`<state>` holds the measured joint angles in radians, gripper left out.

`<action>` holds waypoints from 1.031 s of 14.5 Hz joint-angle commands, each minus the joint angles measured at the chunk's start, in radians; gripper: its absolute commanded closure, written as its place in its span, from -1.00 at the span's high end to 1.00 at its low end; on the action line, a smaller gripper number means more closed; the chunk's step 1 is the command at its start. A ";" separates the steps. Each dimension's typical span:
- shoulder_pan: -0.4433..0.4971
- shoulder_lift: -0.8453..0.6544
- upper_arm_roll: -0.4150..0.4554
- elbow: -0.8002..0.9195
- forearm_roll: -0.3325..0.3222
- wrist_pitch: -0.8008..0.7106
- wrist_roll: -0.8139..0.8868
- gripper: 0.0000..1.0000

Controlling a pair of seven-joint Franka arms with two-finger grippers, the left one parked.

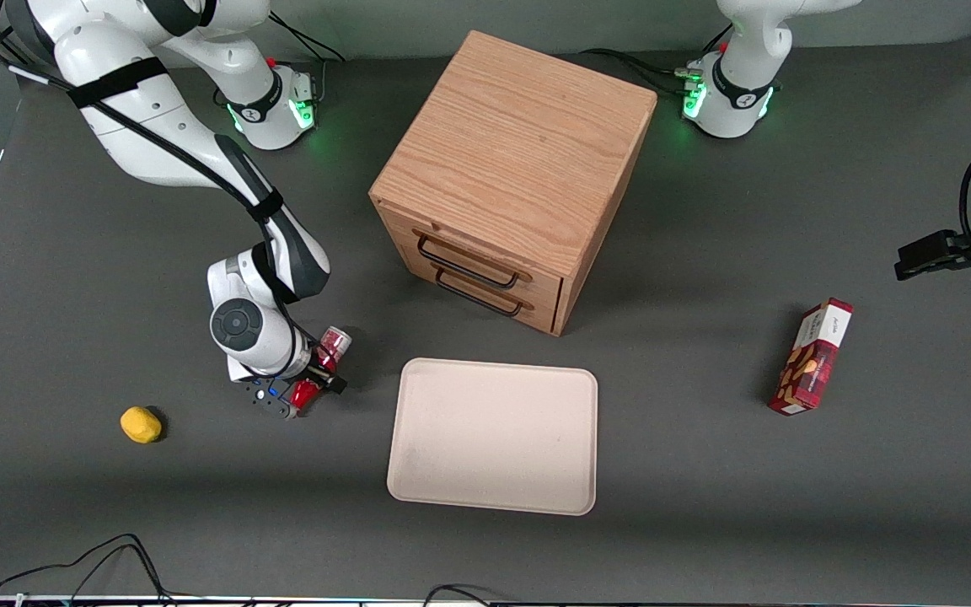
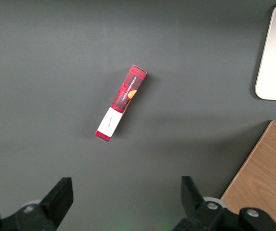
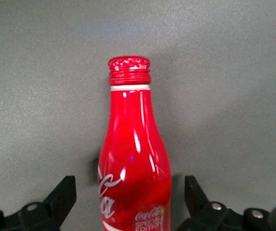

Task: Place coke bottle on tray
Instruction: 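Lower the right gripper and close it around the bottle's body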

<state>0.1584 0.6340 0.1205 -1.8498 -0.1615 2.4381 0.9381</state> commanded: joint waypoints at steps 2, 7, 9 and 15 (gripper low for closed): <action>0.001 0.006 -0.001 0.006 -0.038 0.015 0.038 -1.00; 0.001 0.006 -0.001 0.006 -0.038 0.015 0.039 -1.00; 0.001 0.006 -0.001 0.006 -0.038 0.015 0.039 -1.00; -0.014 -0.092 0.002 -0.003 -0.036 -0.080 0.024 -1.00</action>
<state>0.1545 0.6261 0.1194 -1.8416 -0.1658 2.4305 0.9398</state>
